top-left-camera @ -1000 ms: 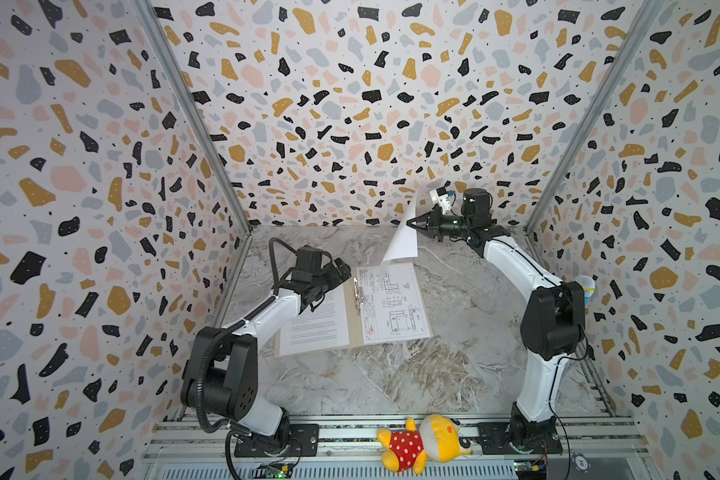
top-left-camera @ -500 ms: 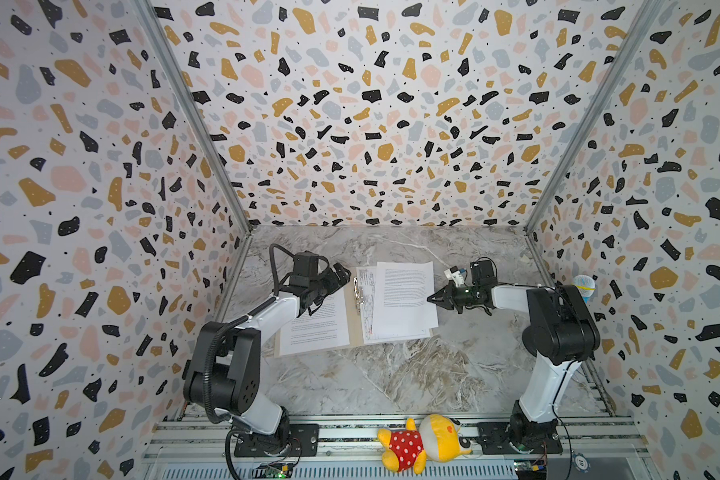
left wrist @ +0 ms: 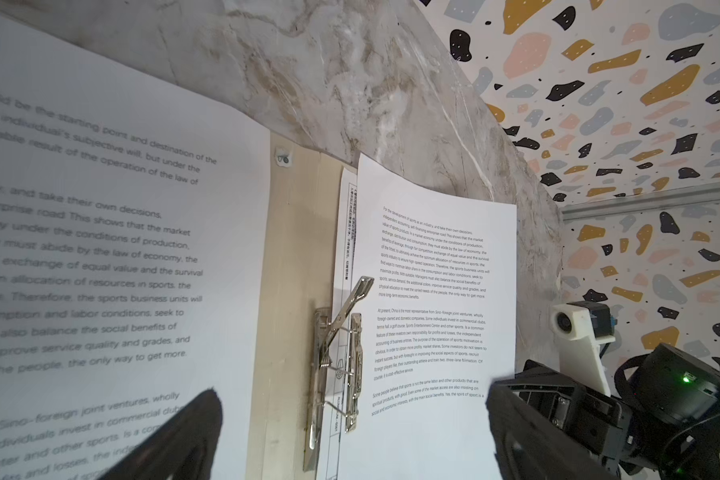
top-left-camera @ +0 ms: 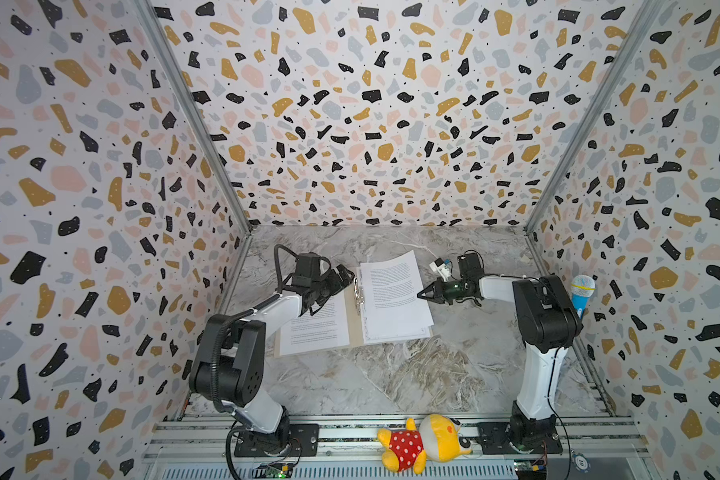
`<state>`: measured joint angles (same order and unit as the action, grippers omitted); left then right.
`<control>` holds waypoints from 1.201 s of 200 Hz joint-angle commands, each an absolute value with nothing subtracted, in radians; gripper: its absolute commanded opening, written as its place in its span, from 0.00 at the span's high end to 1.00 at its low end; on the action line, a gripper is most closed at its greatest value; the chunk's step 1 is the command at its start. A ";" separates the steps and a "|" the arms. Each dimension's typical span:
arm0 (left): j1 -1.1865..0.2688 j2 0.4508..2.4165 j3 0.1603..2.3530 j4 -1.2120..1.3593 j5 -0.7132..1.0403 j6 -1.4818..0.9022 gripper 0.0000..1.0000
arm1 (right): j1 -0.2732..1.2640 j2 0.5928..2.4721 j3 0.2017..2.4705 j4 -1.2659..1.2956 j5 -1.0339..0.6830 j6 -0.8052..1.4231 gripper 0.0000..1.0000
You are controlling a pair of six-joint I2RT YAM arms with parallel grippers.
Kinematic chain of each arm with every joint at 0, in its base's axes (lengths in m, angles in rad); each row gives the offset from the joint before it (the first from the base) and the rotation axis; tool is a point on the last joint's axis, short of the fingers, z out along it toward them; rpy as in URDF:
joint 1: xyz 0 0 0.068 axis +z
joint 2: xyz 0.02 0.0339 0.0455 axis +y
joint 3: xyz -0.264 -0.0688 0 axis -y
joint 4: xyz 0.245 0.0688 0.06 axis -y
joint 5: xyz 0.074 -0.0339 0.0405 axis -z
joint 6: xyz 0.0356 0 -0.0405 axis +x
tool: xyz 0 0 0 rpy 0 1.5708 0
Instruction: Put the files into the folder
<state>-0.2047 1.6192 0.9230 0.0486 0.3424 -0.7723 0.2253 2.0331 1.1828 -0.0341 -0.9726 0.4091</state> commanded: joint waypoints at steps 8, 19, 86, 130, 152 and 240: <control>-0.203 1.641 0.955 0.084 0.379 -0.746 0.00 | 0.242 2.042 1.244 -0.117 -0.988 0.332 1.00; -0.204 1.650 0.961 0.086 0.386 -0.742 0.00 | 0.250 2.050 1.255 -0.137 -0.994 0.315 1.00; -0.204 1.674 0.979 0.091 0.399 -0.736 0.00 | 0.262 2.037 1.220 -0.102 -0.984 0.357 1.00; -0.204 1.672 0.978 0.095 0.397 -0.738 0.00 | 0.258 2.025 1.203 -0.078 -0.959 0.396 1.00; -0.204 1.670 0.980 0.095 0.398 -0.739 0.00 | 0.262 2.019 1.197 -0.075 -0.962 0.399 1.00; -0.204 1.735 1.036 0.191 0.464 -0.758 0.00 | 0.244 1.961 1.211 -0.139 -0.896 0.397 0.40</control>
